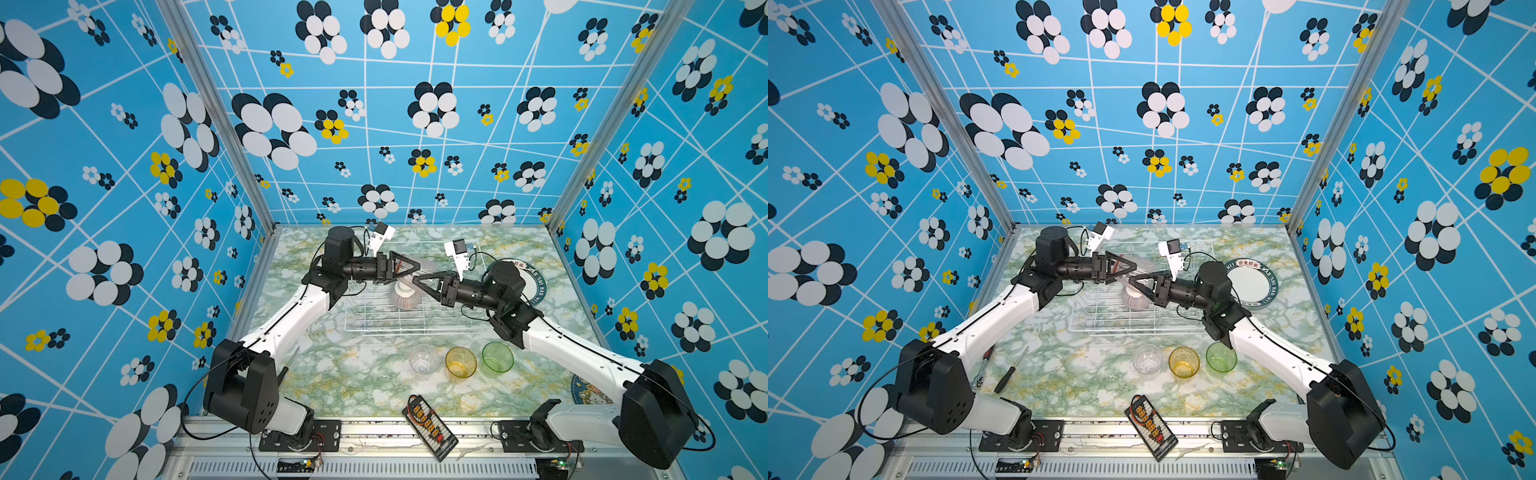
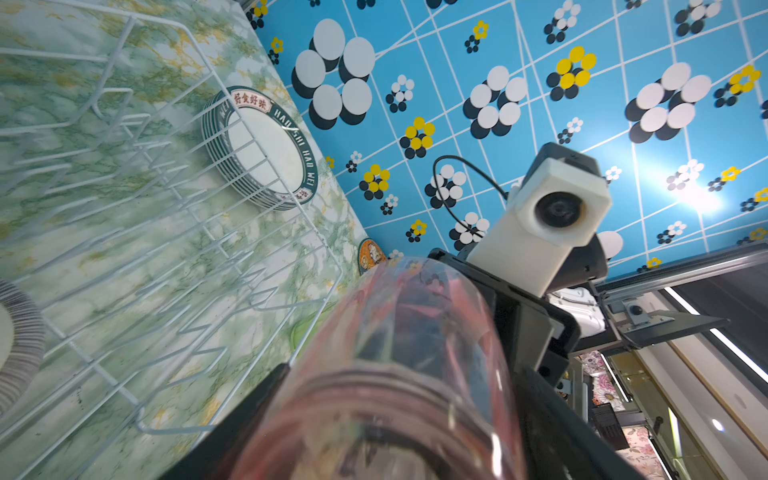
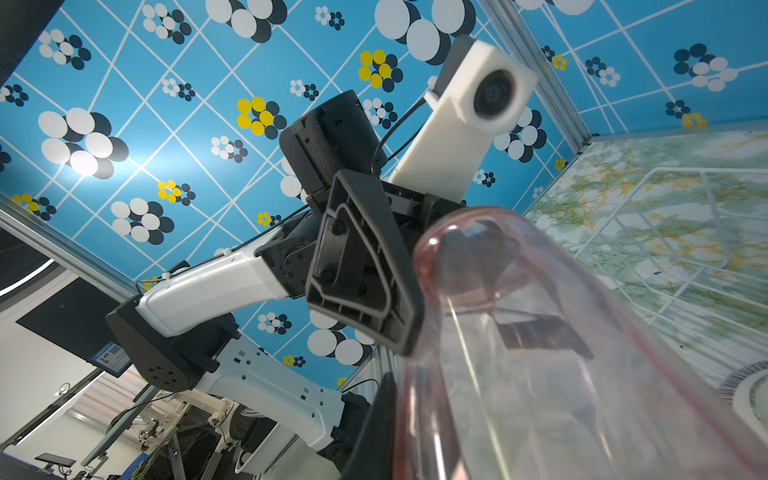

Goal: Unload the mixed dishes from the dish rack
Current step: 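Carry the pink glass toward the table with right while left withdraws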

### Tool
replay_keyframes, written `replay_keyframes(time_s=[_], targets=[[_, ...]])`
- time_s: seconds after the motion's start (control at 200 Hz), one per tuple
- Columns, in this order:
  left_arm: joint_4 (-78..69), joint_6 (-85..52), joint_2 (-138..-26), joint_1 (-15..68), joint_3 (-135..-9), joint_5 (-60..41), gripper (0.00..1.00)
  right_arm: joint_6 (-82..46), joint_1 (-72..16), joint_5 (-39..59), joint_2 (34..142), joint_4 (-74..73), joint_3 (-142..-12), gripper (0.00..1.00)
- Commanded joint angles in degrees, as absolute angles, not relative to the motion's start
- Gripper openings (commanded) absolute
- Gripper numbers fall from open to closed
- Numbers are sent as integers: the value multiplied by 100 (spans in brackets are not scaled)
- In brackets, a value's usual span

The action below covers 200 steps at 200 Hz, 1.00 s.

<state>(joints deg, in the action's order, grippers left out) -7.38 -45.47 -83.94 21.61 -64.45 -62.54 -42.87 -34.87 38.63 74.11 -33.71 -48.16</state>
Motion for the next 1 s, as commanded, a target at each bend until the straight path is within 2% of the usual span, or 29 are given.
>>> replay_keyframes(time_s=[0.0,0.12,0.305,0.395,0.49,0.635,0.72,0.815,0.995], targets=[[-339,-4136,-8322,2197,-6518,-5933,91,-4082,-3480,3810,7219,-3300,-5044,0],[-346,-4085,-8229,2164,-6481,-5811,94,-3923,-3507,3992,7057,-3141,-5052,0],[-25,-3897,-7909,1868,-6447,-5599,96,-3219,-3648,4104,6731,-1826,-5341,0],[894,-3358,-7541,1607,-6599,-5202,96,-2838,-3768,4104,6591,-970,-5520,0],[2261,-2545,-7161,1430,-6886,-4307,95,-2150,-4082,3922,6609,356,-5969,0],[3789,-1762,-6799,1351,-7227,-2551,95,-1012,-5094,3058,7100,2501,-7068,0],[4193,-1564,-6669,1318,-7277,-1948,95,-632,-5651,2615,7516,3253,-7553,0],[4404,-1464,-6569,1301,-7300,-1652,96,-232,-6226,1991,8071,4047,-8038,0],[4415,-1440,-6505,1219,-7272,-1699,96,231,-7081,856,9309,5262,-8947,0]])
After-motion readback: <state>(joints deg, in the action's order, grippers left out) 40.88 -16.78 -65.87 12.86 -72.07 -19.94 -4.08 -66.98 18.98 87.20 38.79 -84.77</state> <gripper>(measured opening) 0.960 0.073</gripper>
